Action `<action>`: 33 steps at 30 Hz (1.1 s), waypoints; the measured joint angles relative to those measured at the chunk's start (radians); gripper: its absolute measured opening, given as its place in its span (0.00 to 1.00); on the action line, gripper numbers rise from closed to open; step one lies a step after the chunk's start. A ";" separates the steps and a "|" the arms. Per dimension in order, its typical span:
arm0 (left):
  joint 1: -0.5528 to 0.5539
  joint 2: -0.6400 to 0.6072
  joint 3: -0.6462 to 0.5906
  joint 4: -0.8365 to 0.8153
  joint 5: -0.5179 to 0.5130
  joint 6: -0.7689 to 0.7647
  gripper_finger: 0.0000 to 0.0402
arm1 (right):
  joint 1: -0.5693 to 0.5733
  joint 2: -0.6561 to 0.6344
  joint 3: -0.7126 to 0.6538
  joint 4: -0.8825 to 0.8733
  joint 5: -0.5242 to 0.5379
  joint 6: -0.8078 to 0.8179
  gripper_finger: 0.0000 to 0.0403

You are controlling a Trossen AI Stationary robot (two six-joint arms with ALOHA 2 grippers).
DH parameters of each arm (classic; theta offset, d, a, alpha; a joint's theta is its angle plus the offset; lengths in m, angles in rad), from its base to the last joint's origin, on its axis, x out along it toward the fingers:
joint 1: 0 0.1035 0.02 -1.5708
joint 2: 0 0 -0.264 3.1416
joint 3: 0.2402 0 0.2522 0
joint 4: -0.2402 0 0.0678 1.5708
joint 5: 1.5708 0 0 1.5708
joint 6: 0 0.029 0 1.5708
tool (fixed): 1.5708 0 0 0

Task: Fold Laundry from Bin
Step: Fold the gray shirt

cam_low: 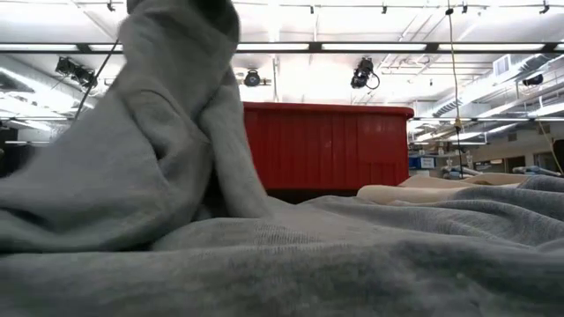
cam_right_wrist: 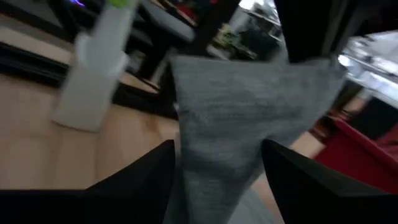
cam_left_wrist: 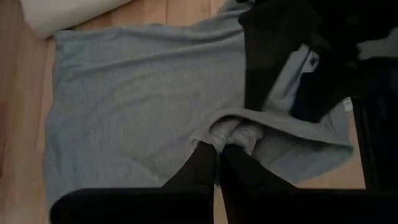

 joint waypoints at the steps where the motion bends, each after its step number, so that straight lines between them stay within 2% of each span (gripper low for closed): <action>1: 0.000 0.000 0.000 0.009 0.000 0.000 0.03 | 0.000 0.004 0.000 0.009 0.022 -0.004 0.59; 5: -0.002 0.000 0.000 -0.003 0.001 0.000 0.03 | -0.004 0.004 -0.001 0.000 0.037 0.018 0.49; 8: -0.008 0.000 0.000 -0.011 0.001 0.001 0.03 | 0.002 -0.002 -0.002 0.000 0.035 0.010 0.33; 12: -0.012 0.000 0.000 -0.017 0.033 0.075 0.03 | 0.024 -0.013 -0.002 0.003 0.033 -0.028 0.06; 13: -0.012 0.000 0.000 -0.028 0.047 0.103 0.03 | 0.032 -0.019 -0.002 -0.002 0.034 -0.029 0.04; 18: -0.013 0.000 0.000 -0.106 0.053 0.147 0.08 | 0.065 -0.043 -0.001 -0.031 0.077 -0.018 0.04; 23: -0.063 -0.001 -0.021 -0.162 0.032 0.106 0.31 | 0.100 -0.043 -0.002 -0.096 0.165 0.003 0.02; 28: -0.129 -0.001 -0.150 -0.256 -0.009 0.023 0.53 | 0.128 -0.042 -0.002 -0.187 0.273 0.059 0.02; 33: -0.151 0.000 -0.388 -0.203 0.009 -0.074 0.59 | 0.139 -0.042 -0.002 -0.209 0.288 0.087 0.02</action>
